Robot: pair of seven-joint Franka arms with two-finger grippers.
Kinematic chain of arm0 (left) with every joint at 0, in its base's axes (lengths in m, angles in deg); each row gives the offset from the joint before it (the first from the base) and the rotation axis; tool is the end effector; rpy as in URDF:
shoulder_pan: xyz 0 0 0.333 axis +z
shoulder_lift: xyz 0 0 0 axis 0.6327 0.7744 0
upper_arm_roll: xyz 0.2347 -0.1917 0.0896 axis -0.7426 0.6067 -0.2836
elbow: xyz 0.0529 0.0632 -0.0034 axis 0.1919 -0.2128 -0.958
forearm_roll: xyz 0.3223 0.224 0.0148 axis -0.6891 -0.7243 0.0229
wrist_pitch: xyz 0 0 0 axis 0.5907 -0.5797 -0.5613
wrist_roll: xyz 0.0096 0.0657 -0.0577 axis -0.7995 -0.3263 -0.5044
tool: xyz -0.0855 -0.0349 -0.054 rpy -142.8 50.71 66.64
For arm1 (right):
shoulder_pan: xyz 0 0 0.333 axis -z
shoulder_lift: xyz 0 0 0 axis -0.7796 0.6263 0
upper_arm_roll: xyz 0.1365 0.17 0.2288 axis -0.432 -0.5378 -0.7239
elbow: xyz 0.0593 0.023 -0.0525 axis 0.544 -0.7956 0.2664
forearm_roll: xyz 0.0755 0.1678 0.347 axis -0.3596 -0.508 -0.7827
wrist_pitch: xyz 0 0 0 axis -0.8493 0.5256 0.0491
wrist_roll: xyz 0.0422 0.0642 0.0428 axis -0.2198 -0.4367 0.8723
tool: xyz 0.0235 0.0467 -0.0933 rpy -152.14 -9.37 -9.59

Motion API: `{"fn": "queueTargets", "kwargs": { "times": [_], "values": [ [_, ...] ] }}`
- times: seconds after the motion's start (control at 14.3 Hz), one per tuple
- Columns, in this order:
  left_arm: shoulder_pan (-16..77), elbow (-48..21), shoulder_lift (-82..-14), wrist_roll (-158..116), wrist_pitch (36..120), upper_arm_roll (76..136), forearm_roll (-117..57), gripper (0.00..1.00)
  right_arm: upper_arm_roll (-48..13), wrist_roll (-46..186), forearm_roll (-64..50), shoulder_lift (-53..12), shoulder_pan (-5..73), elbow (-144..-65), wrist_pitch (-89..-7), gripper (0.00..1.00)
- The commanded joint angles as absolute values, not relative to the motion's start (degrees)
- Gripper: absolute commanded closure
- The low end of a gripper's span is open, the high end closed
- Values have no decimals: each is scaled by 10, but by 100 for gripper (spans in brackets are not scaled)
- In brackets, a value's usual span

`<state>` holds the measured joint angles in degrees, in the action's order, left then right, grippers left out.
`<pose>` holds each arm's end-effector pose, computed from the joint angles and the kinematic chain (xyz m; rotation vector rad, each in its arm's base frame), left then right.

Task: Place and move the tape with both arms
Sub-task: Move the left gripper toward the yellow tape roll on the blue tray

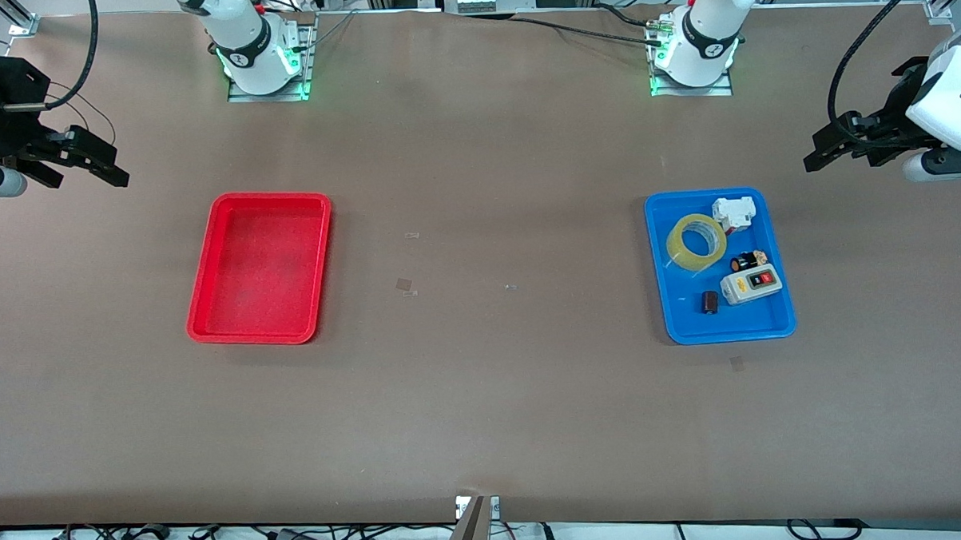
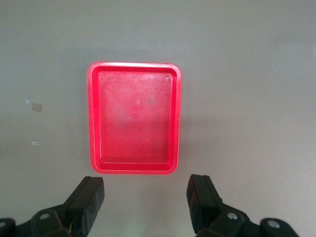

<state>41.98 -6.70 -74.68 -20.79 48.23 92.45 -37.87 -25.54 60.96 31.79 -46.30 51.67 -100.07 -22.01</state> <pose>0.5415 -0.0239 0.6078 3.1208 0.1186 -0.1226 0.5374 0.0194 0.6129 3.1031 -0.0386 -0.0571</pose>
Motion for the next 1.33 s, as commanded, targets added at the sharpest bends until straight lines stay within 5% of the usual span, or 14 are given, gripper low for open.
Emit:
{"fn": "queueTargets", "kwargs": {
  "times": [0.0, 0.77, 1.26],
  "values": [
    [422, -63, -750, -206, 481, 928, -377, 0, -256, 603, 322, -468, 518, -1000, -221, 2],
    [422, -50, -726, -207, 478, 927, -377, 0, -255, 612, 324, -465, 521, -996, -219, 1],
    [469, -98, -676, -209, 481, 923, -352, 0, -255, 606, 323, -466, 520, -996, -218, 1]
  ]
}}
